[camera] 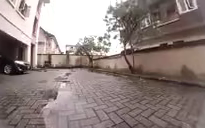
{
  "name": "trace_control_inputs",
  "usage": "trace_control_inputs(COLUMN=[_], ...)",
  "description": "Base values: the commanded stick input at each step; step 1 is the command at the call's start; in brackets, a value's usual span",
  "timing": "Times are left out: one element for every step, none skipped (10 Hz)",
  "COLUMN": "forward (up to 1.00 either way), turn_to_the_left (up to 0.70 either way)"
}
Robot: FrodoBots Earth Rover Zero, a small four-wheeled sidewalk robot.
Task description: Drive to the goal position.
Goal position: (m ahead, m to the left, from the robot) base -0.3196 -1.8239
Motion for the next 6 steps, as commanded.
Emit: trace_control_inputs(forward=[0.00, 0.00, 0.00, 0.00, 0.00, 0.00], turn_to_the_left=[-0.50, -0.50, -0.50, -0.50, -0.50, -0.50])
